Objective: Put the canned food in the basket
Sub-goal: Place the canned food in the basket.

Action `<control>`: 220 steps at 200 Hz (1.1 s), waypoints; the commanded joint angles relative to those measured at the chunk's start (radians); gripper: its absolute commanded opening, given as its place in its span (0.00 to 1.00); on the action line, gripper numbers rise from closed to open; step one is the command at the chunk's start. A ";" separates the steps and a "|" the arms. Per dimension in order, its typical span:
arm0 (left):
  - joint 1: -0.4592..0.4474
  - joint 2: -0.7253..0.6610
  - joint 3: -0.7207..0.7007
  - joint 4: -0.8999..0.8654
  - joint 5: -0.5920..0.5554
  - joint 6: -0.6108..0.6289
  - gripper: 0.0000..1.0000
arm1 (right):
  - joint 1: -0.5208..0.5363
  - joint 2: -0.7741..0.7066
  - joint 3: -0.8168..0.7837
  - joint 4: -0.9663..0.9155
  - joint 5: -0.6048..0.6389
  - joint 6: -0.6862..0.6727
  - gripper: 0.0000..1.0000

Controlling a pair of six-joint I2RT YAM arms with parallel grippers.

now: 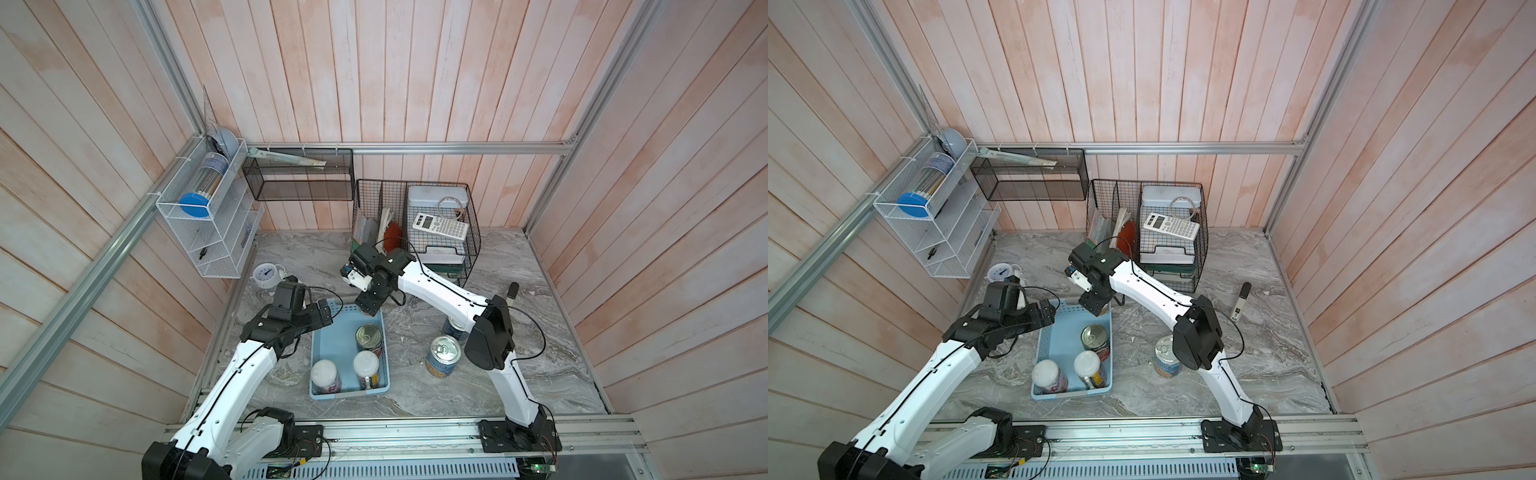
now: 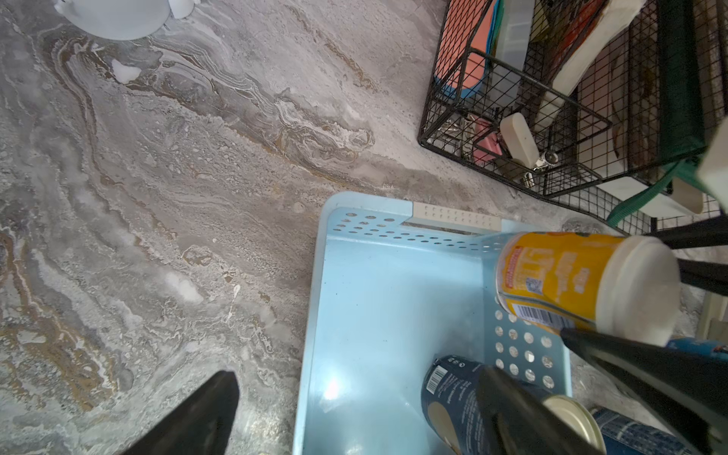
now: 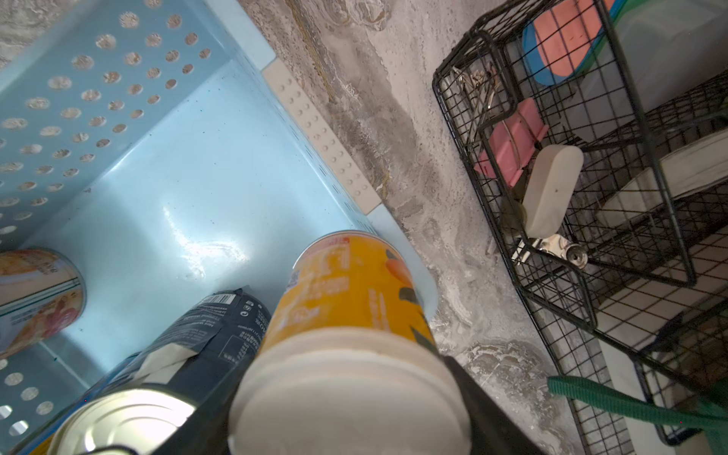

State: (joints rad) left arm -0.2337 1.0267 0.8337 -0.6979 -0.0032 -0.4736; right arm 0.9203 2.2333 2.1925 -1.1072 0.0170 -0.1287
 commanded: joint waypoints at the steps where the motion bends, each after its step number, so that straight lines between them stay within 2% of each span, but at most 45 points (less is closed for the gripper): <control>1: 0.007 0.003 -0.013 0.019 0.009 0.020 1.00 | -0.001 0.028 -0.009 -0.033 -0.051 0.001 0.66; 69: 0.007 -0.001 -0.016 0.023 0.011 0.020 1.00 | 0.001 -0.004 -0.038 -0.037 -0.043 0.012 0.66; 110: 0.007 0.002 -0.018 0.028 0.011 0.022 1.00 | -0.001 0.045 -0.016 -0.024 -0.020 0.017 0.67; 182: 0.007 0.008 -0.024 0.035 0.016 0.026 1.00 | -0.013 0.129 0.025 -0.019 -0.017 0.021 0.71; 220: 0.007 0.010 -0.026 0.037 0.016 0.027 1.00 | -0.026 0.144 0.039 -0.017 -0.015 0.031 0.77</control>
State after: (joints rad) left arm -0.2337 1.0317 0.8196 -0.6796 -0.0025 -0.4629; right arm 0.9169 2.3611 2.1921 -1.0969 -0.0208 -0.1196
